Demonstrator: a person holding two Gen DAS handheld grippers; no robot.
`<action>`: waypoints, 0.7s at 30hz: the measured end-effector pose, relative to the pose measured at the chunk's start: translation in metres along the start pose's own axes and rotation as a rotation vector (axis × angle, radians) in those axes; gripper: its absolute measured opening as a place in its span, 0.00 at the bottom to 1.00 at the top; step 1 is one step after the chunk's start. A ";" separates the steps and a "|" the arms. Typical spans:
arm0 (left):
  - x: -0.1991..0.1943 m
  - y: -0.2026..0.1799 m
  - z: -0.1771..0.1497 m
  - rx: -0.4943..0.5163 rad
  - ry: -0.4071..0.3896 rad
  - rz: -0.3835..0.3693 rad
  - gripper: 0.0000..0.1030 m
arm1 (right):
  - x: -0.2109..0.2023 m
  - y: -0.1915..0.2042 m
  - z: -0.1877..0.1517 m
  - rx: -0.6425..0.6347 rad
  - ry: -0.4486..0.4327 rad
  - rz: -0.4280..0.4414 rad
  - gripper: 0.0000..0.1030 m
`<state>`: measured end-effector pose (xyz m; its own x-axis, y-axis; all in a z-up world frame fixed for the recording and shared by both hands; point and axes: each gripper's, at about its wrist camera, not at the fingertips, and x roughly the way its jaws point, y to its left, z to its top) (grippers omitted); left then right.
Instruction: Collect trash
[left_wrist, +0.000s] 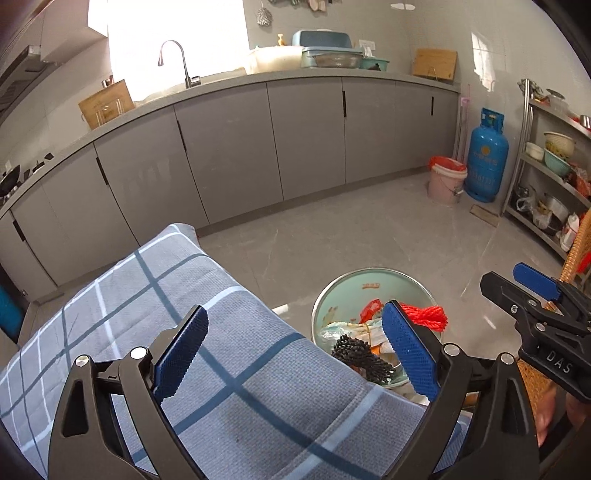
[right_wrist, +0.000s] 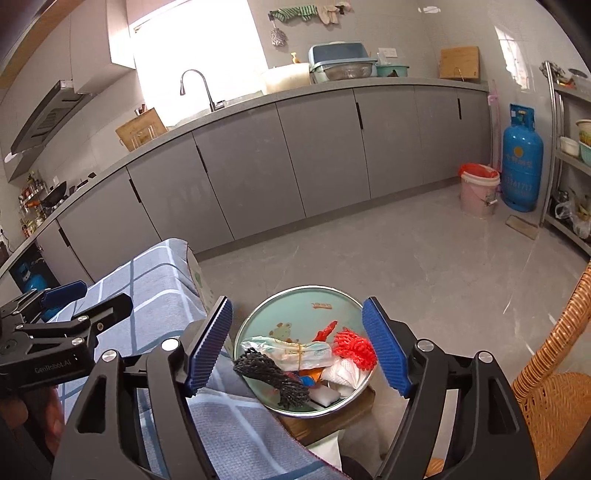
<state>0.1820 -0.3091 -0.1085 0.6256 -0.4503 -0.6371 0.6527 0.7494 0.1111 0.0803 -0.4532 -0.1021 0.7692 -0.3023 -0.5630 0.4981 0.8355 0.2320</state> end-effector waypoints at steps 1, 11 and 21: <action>-0.005 0.002 0.000 -0.003 -0.007 0.002 0.91 | -0.003 0.001 0.001 -0.003 -0.005 0.000 0.71; -0.037 0.012 0.001 -0.037 -0.058 0.010 0.91 | -0.029 0.022 0.005 -0.040 -0.042 0.000 0.72; -0.045 0.015 0.000 -0.045 -0.068 -0.002 0.91 | -0.036 0.030 0.007 -0.047 -0.054 -0.009 0.72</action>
<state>0.1641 -0.2780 -0.0781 0.6529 -0.4829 -0.5836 0.6349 0.7690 0.0741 0.0701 -0.4210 -0.0690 0.7860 -0.3331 -0.5208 0.4867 0.8529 0.1890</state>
